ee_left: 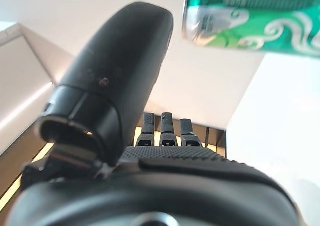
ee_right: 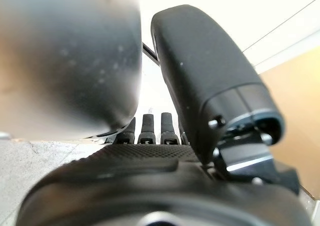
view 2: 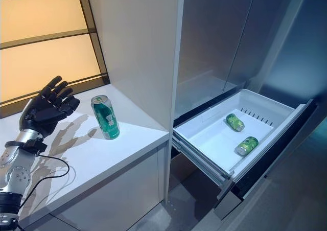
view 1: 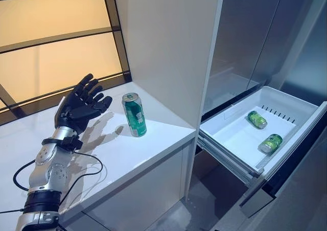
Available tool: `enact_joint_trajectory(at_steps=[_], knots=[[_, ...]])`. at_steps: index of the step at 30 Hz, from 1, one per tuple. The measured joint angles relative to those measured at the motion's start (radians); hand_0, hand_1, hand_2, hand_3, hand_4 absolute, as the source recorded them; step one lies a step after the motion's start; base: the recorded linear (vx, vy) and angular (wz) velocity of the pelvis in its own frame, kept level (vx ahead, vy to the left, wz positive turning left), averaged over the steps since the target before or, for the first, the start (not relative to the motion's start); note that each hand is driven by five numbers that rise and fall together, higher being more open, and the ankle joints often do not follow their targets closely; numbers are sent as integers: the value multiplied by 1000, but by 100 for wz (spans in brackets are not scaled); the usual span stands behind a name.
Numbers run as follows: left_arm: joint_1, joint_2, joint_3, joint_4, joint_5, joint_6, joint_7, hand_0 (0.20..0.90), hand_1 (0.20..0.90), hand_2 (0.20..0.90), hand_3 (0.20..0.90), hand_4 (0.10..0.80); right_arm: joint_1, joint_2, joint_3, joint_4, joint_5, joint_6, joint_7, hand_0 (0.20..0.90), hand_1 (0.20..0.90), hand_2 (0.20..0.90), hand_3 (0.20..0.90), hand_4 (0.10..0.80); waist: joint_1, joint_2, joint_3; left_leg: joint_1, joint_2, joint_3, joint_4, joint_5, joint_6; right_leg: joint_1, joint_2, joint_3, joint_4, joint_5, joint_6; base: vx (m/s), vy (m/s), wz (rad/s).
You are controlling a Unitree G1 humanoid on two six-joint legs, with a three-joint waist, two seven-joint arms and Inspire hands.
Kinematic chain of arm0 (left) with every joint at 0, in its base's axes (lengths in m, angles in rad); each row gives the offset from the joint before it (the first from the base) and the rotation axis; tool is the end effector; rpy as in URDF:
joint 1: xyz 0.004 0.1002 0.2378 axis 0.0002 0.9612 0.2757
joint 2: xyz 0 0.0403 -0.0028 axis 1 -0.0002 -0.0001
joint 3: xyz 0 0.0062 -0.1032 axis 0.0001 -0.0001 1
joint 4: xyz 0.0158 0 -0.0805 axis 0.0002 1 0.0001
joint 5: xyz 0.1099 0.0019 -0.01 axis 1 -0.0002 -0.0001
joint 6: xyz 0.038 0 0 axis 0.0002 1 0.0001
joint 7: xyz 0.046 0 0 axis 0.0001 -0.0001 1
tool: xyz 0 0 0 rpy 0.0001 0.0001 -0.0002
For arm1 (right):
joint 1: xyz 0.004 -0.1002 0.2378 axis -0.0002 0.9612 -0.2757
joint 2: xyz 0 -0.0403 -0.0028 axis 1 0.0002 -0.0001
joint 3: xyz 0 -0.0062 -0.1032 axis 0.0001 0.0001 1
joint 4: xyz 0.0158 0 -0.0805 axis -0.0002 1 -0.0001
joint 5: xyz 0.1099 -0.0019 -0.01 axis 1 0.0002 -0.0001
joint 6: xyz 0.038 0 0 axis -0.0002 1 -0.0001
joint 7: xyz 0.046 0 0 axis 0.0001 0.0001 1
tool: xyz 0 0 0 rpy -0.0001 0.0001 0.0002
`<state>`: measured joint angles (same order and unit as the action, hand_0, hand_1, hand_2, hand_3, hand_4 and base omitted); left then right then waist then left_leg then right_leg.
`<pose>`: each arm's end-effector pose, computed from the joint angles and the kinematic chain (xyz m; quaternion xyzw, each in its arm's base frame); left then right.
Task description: Put drinks into fridge and close the fridge
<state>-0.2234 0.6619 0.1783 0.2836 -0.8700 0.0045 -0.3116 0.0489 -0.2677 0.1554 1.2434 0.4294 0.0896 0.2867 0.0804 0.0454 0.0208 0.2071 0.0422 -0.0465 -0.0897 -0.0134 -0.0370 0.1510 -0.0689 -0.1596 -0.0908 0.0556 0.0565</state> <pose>0.2452 0.3133 0.1133 -0.1197 -0.0786 -0.0366 0.9890 0.0494 -0.2360 -0.1269 0.1158 0.6109 -0.0323 0.7825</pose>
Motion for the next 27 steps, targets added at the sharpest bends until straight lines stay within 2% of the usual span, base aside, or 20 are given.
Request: enact_joint_trajectory(at_steps=[4, 10, 17, 27], knots=[[0, 21, -2, 0, 2, 40, -64, 900, 900, 900, 900, 800, -3, -1, -14, -1, -3, 0, 3, 900, 900, 900, 900, 800, -10, 5, 4, 0, 1, 1, 0, 0, 0, 0, 0, 2, 0, 0, 0, 0, 0, 0], [0, 32, -2, 0, 4, 62, -82, 900, 900, 900, 900, 800, -6, -5, -18, -2, -8, 0, 8, 900, 900, 900, 900, 800, -17, 9, 9, 1, 1, 4, 0, 0, 0, -1, 0, 2, 0, 0, 0, 0, 0, 0], [-1, 84, -10, 1, 16, 97, -119, 900, 900, 900, 900, 800, -8, -7, -19, -2, -12, 0, 13, 900, 900, 900, 900, 800, -29, 10, 9, 1, 1, 7, 0, 0, 0, -1, 1, 4, 0, 0, 0, 0, 0, 0], [-3, 99, -52, 1, 36, 130, -156, 900, 900, 900, 900, 800, -8, -9, -19, -2, -14, 0, 16, 900, 900, 900, 900, 800, -30, 13, 8, 1, 0, 10, 0, 0, 0, -2, 3, 6, 0, 0, 0, 0, 0, 0]])
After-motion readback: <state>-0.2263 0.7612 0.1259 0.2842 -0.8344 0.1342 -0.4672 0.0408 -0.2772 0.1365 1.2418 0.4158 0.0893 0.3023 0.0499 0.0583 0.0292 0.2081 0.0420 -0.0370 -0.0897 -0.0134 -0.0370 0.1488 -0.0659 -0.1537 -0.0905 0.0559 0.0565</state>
